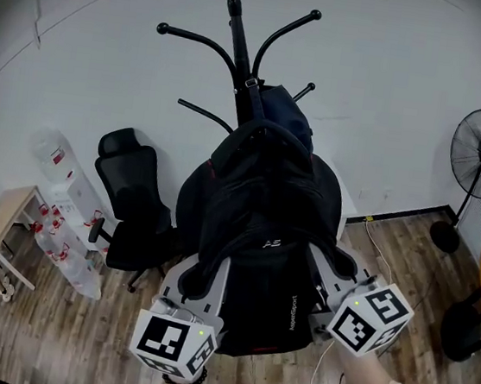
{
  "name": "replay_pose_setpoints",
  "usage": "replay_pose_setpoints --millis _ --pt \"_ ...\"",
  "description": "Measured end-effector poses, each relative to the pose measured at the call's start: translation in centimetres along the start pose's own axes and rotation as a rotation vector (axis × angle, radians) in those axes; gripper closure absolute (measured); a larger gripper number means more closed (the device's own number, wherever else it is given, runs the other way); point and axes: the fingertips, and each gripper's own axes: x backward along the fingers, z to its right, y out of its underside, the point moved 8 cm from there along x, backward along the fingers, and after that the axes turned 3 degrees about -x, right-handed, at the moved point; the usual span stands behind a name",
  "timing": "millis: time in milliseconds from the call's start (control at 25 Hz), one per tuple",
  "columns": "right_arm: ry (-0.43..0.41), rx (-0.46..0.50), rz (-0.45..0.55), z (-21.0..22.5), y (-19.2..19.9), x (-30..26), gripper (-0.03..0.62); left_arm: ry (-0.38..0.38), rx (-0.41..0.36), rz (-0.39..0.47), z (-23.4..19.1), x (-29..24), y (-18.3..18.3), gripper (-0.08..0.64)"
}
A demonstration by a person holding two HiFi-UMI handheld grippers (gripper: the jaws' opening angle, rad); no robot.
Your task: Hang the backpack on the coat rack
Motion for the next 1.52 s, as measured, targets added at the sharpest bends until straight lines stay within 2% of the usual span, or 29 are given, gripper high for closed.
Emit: replay_pose_setpoints --millis 520,880,1160,1400,1520 --pt "0.015 -0.033 -0.071 4.9 1.7 -5.9 0.56 -0.019 0.039 -0.06 -3.1 -6.1 3.4 0.528" --pt "0.012 -0.034 -0.109 7.0 4.6 -6.8 0.56 -0.045 0.068 -0.106 -3.0 -7.7 7.2 0.528" --pt "0.032 0.044 -0.082 7.1 6.5 -7.0 0.561 -0.073 0.051 -0.087 -3.0 -8.5 9.4 0.528" --pt "0.045 0.112 -0.054 7.0 8.0 -7.1 0.56 -0.099 0.02 -0.035 -3.0 -8.7 10.9 0.526" --pt "0.053 0.145 -0.038 7.0 8.5 -7.0 0.56 -0.072 0.012 0.022 -2.9 -8.6 11.5 0.525"
